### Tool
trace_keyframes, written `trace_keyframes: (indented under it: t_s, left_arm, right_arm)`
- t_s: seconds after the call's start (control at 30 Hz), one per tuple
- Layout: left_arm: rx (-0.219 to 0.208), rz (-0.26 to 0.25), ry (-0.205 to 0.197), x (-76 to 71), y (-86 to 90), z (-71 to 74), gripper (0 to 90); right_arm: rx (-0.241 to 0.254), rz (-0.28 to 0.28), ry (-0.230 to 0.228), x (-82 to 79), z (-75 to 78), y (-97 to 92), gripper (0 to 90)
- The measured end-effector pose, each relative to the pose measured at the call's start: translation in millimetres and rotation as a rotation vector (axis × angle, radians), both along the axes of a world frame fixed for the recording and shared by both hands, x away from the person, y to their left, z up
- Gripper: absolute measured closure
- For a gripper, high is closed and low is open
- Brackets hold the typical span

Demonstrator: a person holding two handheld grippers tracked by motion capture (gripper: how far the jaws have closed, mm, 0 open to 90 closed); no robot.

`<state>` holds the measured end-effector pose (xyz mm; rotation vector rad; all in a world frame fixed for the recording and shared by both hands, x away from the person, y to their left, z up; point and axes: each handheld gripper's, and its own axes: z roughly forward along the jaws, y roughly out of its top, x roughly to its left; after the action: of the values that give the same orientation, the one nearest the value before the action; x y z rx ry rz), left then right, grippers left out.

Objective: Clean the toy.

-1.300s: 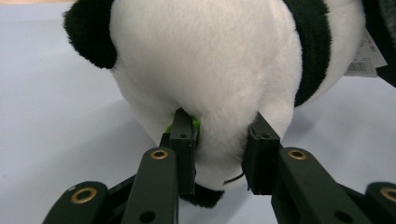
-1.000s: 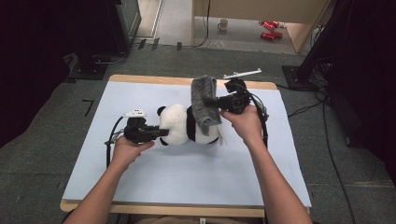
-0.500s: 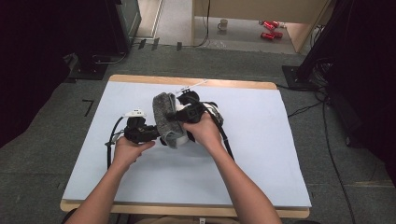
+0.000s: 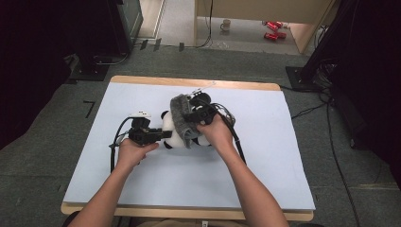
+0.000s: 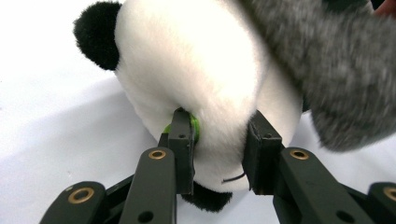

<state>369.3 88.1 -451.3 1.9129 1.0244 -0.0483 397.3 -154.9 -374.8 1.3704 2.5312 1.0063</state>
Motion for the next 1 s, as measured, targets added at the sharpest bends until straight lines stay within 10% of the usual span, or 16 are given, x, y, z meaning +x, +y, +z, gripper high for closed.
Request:
trace_keyframes:
  t_s: [0.6,1.0]
  left_arm:
    - [-0.010,0.001,0.000,1.5,0.0,-0.9,68.4]
    - [-0.020,0.013,0.012,0.6,1.6,-3.7,68.1]
  right_arm:
    - [0.086,-0.126,0.009,-8.8,15.9,-85.8,80.4]
    - [0.047,-0.212,0.033,-8.0,10.1,-122.7,80.5]
